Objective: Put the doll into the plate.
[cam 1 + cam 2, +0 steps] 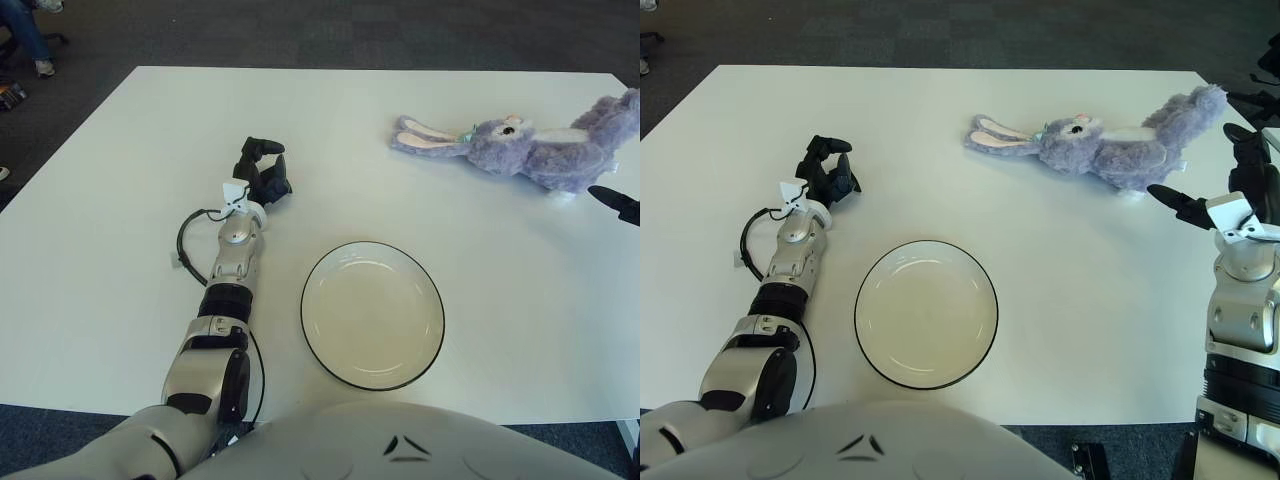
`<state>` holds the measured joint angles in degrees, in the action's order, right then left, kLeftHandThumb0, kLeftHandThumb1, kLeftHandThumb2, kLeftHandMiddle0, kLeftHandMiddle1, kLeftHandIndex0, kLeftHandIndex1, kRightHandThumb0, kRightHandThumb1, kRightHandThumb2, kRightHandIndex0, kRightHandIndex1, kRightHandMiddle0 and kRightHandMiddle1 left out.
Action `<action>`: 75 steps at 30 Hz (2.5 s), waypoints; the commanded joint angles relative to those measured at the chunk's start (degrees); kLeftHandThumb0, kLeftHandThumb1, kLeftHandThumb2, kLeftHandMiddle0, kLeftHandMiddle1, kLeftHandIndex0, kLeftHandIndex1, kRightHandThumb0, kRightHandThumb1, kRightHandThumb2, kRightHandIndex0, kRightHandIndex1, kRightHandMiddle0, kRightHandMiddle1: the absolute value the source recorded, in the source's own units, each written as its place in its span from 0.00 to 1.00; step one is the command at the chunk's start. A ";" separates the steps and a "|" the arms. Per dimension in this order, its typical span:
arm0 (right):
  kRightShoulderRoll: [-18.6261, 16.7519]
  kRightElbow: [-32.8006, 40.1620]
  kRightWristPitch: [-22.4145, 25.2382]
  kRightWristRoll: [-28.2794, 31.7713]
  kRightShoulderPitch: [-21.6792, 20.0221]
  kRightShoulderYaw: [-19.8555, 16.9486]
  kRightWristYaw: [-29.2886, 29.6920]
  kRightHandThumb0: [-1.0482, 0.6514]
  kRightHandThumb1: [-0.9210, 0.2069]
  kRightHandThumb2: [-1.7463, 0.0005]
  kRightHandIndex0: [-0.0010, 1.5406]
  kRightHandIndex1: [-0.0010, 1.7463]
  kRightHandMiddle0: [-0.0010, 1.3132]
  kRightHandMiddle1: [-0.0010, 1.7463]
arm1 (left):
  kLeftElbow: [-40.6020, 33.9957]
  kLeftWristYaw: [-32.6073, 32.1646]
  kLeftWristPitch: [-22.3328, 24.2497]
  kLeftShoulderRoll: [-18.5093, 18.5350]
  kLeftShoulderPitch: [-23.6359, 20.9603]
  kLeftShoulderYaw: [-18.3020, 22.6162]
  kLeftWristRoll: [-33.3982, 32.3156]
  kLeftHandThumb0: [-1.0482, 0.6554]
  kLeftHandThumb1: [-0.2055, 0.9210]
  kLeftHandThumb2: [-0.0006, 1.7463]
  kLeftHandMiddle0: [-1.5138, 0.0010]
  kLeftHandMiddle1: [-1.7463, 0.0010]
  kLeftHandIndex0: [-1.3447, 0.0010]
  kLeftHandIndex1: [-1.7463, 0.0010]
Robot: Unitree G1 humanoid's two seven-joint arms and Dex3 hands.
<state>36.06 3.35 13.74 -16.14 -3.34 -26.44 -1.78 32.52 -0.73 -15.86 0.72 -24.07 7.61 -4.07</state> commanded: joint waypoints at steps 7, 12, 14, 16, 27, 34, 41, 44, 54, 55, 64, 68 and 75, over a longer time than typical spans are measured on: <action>-2.38 -0.06 5.00 9.04 -4.16 -2.89 -1.92 0.33 0.56 0.47 0.02 0.00 0.00 0.14 | 2.44 -0.14 -0.99 0.78 -0.16 0.05 0.44 0.39 0.74 0.52 0.31 0.00 0.72 0.00; -2.60 0.57 7.01 11.30 -4.52 -3.32 -1.95 0.31 0.52 0.49 0.09 0.03 0.00 0.07 | 2.89 0.03 -1.30 0.95 -0.31 0.01 0.36 0.39 0.74 0.53 0.31 0.00 0.72 0.00; -2.20 -0.17 7.19 11.89 -4.97 -3.48 -1.87 0.29 0.48 0.52 0.14 0.05 0.00 0.03 | 3.17 0.00 -1.42 1.06 -0.45 -0.01 0.42 0.39 0.73 0.53 0.30 0.00 0.72 0.00; -1.95 -0.89 7.14 12.26 -5.33 -3.50 -1.61 0.27 0.42 0.56 0.20 0.15 0.00 0.02 | 3.42 0.03 -1.45 1.14 -0.55 0.00 0.40 0.38 0.73 0.53 0.30 0.00 0.72 0.00; -1.70 -6.61 6.34 14.46 -9.00 -4.59 -0.26 0.19 0.23 0.68 0.15 0.79 0.00 0.00 | 4.64 -0.43 -1.39 1.20 -1.15 0.18 0.30 0.38 0.72 0.54 0.28 0.00 0.71 0.00; -3.29 -8.20 7.63 18.56 -11.69 -6.61 1.26 0.19 0.16 0.72 0.09 0.71 0.01 0.01 | 5.47 -0.60 -2.45 1.20 -1.41 0.13 0.40 0.38 0.72 0.54 0.28 0.00 0.71 0.00; -4.71 -8.47 10.55 22.47 -14.41 -8.27 3.29 0.23 0.09 0.72 0.13 0.80 0.00 0.07 | 6.05 0.31 -2.77 1.23 -1.61 0.37 -0.37 0.38 0.71 0.55 0.28 0.00 0.71 0.00; -5.11 -7.90 12.19 23.54 -15.11 -8.48 4.12 0.25 0.07 0.72 0.15 0.84 0.00 0.08 | 6.41 0.43 -3.00 1.29 -1.75 0.48 -0.43 0.38 0.71 0.55 0.28 0.00 0.71 0.00; -6.10 -3.53 19.02 27.28 -16.58 -9.30 5.91 0.23 0.04 0.73 0.21 0.93 0.00 0.04 | 6.83 0.20 -3.52 1.34 -1.90 0.53 -0.20 0.38 0.71 0.55 0.28 0.00 0.70 0.00; -6.14 -3.15 19.96 27.75 -16.69 -9.45 6.02 0.22 0.04 0.74 0.21 0.94 0.00 0.04 | 6.89 0.22 -3.49 1.36 -1.93 0.56 -0.23 0.38 0.71 0.55 0.28 0.00 0.70 0.00; -5.48 -0.95 27.48 29.34 -17.86 -9.60 7.09 0.13 0.00 0.80 0.25 1.00 0.00 0.02 | 7.24 0.68 -3.28 1.42 -2.20 0.92 -0.80 0.38 0.70 0.56 0.29 0.00 0.70 0.00; -5.22 -0.52 29.45 29.21 -18.42 -9.47 7.50 0.10 0.00 0.80 0.25 1.00 0.00 0.02 | 7.35 0.94 -3.38 1.44 -2.24 1.04 -0.90 0.38 0.70 0.56 0.29 0.00 0.70 0.00; -5.58 -0.19 31.77 28.84 -19.96 -9.47 8.82 0.09 0.00 0.80 0.18 1.00 0.00 0.01 | 7.36 1.04 -3.12 1.35 -2.30 1.39 -1.05 0.38 0.69 0.57 0.29 0.00 0.70 0.00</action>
<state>30.22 2.35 44.48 12.51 -21.58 -35.63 6.23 38.54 -0.05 -19.73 2.03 -26.81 8.68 -4.37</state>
